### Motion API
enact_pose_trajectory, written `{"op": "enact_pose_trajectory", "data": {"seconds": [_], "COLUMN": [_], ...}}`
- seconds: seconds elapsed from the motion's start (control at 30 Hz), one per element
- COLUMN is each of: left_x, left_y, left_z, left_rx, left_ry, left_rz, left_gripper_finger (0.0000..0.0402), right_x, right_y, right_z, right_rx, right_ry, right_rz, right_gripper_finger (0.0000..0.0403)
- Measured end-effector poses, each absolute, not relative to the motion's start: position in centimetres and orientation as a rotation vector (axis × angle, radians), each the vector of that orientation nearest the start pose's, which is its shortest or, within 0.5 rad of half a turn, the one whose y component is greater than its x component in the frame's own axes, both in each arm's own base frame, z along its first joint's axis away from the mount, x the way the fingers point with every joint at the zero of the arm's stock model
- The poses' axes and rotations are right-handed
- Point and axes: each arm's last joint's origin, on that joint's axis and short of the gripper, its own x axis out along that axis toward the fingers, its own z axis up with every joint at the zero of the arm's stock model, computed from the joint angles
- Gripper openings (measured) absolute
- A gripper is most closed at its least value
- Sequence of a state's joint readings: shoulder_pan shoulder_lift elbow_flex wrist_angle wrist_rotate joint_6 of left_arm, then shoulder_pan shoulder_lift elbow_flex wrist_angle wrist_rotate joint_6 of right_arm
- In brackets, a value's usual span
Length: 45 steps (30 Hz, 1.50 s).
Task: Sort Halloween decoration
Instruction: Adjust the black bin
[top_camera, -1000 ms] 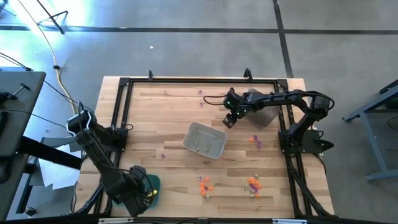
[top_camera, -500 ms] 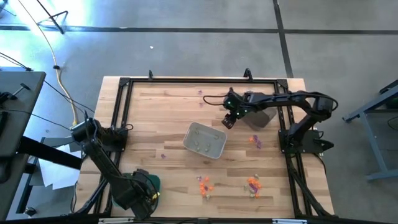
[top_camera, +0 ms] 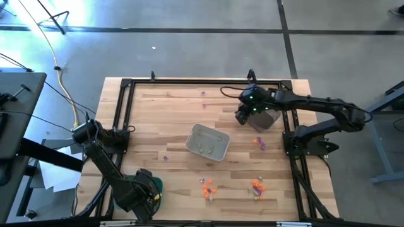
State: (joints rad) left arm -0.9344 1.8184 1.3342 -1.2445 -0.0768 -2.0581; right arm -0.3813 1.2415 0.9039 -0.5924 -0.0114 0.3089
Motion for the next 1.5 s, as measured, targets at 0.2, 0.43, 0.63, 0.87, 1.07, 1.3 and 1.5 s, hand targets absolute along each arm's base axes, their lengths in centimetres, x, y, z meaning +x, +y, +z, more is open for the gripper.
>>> {"op": "enact_pose_trajectory", "data": {"seconds": [0.2, 0.43, 0.63, 0.87, 1.07, 1.3, 1.5], "left_x": [19.3, 20.1, 20.8, 21.6, 21.7, 21.5, 20.1], "left_y": [-25.0, -24.8, -23.9, -22.0, -19.8, -17.0, -14.1], "left_z": [20.6, 23.5, 27.5, 31.2, 33.2, 35.3, 38.2], "left_rx": [-0.727, -0.648, -0.562, -0.473, -0.364, -0.248, -0.205], "left_ry": [1.162, 0.909, 0.771, 0.604, 0.634, 0.678, 0.544], "left_rz": [0.978, 0.943, 0.957, 0.831, 0.782, 0.735, 0.733], "left_gripper_finger": [0.0099, 0.0097, 0.0097, 0.0097, 0.0097, 0.0097, 0.0097], "right_x": [20.1, 19.1, 18.5, 17.6, 17.4, 17.0, 15.7], "right_y": [-8.3, -8.3, -8.8, -9.3, -9.4, -9.2, -9.3], "right_z": [25.7, 24.7, 24.1, 23.5, 23.4, 23.3, 23.3], "right_rx": [0.469, 0.487, 0.523, 0.550, 0.572, 0.610, 0.646], "right_ry": [0.958, 1.094, 1.165, 1.263, 1.280, 1.318, 1.403], "right_rz": [-0.610, -0.742, -0.836, -0.930, -0.946, -0.964, -1.032], "right_gripper_finger": [0.0158, 0.0158, 0.0157, 0.0124, 0.0058, 0.0007, 0.0002]}}
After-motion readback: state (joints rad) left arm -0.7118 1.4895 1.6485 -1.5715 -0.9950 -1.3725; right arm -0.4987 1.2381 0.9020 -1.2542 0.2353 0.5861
